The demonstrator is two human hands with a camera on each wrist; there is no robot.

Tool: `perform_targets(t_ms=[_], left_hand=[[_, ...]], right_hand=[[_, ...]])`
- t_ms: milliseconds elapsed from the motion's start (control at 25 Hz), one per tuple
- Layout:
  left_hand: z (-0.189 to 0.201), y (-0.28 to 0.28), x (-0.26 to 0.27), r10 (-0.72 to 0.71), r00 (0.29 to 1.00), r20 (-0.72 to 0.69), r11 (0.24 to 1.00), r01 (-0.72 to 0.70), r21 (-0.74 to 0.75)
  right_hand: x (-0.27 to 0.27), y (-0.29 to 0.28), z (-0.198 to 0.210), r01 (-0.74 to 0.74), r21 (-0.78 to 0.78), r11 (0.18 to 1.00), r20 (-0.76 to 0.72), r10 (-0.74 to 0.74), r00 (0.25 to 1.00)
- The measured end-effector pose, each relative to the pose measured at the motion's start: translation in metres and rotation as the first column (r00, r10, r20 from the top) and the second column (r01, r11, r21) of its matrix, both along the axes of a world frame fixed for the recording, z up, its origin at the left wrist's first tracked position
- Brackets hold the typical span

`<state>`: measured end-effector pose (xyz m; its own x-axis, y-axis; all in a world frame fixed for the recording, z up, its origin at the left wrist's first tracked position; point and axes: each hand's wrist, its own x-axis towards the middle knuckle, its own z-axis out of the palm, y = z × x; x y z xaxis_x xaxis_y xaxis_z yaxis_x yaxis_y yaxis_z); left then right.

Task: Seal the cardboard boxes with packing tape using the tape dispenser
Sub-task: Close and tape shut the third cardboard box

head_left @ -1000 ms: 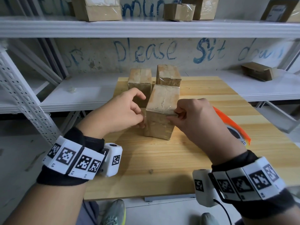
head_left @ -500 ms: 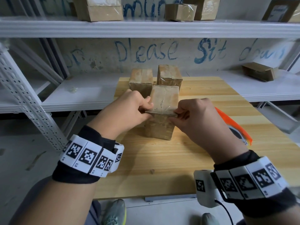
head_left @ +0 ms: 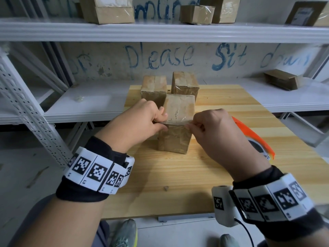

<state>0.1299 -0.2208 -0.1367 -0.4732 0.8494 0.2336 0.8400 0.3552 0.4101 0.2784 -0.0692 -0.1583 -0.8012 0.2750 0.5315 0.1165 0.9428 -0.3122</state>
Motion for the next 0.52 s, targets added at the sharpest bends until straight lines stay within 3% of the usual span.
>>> perform_targets(t_ms=[240,520], left_hand=[[0.002,0.002,0.003,0.016,1.0,0.01,0.997,-0.017,0.069],[0.0,0.003,0.0,-0.011,0.999,0.033,0.993,0.007,0.117]], right_hand=[[0.003,-0.005,0.004,-0.007,-0.085,0.996,-0.037,0.004,0.999],[-0.001,-0.004,0.012,0.026,0.061,0.998,0.03,-0.028,0.999]])
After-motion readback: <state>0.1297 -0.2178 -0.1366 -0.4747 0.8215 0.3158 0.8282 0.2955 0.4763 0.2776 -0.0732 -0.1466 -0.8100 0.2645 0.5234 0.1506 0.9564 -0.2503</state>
